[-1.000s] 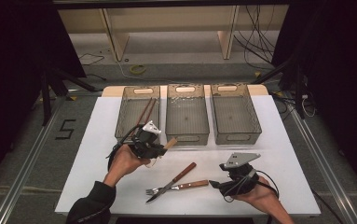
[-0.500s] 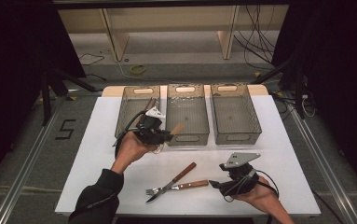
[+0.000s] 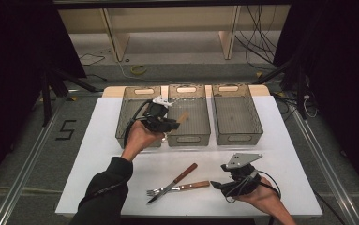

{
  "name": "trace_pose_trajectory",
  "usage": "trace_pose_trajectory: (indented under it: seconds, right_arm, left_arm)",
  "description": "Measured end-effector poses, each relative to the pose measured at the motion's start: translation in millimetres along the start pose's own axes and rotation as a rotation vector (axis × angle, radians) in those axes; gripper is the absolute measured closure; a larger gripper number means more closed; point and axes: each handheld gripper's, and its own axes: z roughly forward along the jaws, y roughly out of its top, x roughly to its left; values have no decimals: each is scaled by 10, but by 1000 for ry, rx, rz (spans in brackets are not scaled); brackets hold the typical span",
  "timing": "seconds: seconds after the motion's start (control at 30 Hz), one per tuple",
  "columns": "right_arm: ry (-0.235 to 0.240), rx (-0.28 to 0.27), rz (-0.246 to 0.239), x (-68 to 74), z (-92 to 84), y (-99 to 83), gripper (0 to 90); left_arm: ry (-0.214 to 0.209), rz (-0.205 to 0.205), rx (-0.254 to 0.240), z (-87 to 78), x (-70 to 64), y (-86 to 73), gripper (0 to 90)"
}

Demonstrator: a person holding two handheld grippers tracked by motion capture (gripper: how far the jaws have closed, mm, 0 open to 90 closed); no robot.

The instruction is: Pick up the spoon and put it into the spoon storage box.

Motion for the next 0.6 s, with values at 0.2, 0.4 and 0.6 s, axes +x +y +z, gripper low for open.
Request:
trace_pose_trajectory:
  seconds: [0.2,0.4,0.6]
  right_arm:
    - [3,0,0,-5,1,-3,315]
    - [4,0,0,-6,4,-8,314]
    - [5,0,1,-8,3,-10,314]
  left_arm:
    - [13,-13,-14,56,67,93,777]
    - [24,-38,-29,144,137,166,777]
    - [37,-44,-30,236,178,195,777]
